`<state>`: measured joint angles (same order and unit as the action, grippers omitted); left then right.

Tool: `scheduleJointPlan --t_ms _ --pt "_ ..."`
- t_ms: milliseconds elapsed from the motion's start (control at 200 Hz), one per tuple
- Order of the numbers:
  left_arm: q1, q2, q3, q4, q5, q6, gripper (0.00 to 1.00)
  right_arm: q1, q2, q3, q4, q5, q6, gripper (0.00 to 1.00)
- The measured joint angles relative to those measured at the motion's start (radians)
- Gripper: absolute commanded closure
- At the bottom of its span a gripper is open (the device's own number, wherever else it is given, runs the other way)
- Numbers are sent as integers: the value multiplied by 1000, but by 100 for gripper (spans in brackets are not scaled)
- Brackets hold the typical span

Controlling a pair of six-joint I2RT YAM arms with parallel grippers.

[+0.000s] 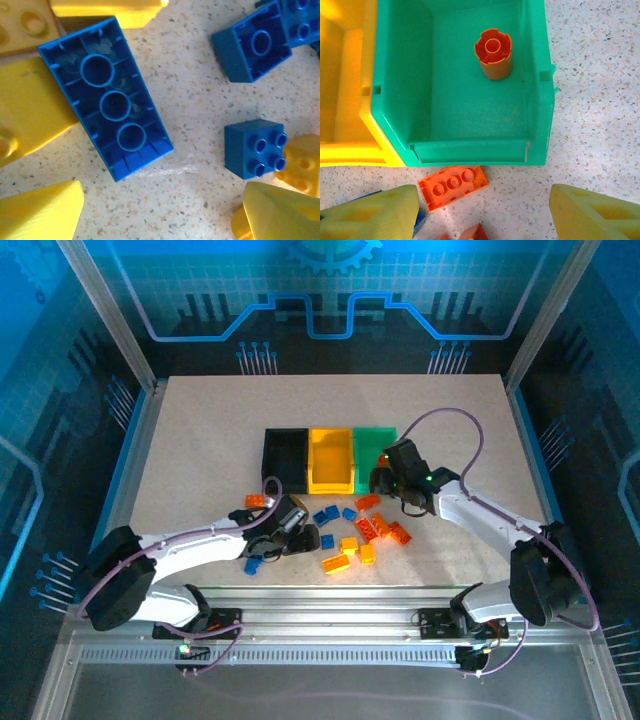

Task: Sort the legos into containers by color

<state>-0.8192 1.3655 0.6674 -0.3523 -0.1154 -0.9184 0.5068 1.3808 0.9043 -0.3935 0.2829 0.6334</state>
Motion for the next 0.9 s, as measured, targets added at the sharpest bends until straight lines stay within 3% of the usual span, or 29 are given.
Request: scheduleJointPlan --t_ms 240,545,745,900 --pt "55 85 47 -5 -88 31 24 -6 -30 -8 5 -4 2 29" --pt "67 228 135 -8 -155 87 40 -24 -61 -48 13 -7 2 29" --pt "54 199 111 -17 -169 84 57 -28 -64 -60 14 -8 2 29" --pt "-10 107 75 -53 -166 79 72 -36 -70 -60 14 -11 3 29"
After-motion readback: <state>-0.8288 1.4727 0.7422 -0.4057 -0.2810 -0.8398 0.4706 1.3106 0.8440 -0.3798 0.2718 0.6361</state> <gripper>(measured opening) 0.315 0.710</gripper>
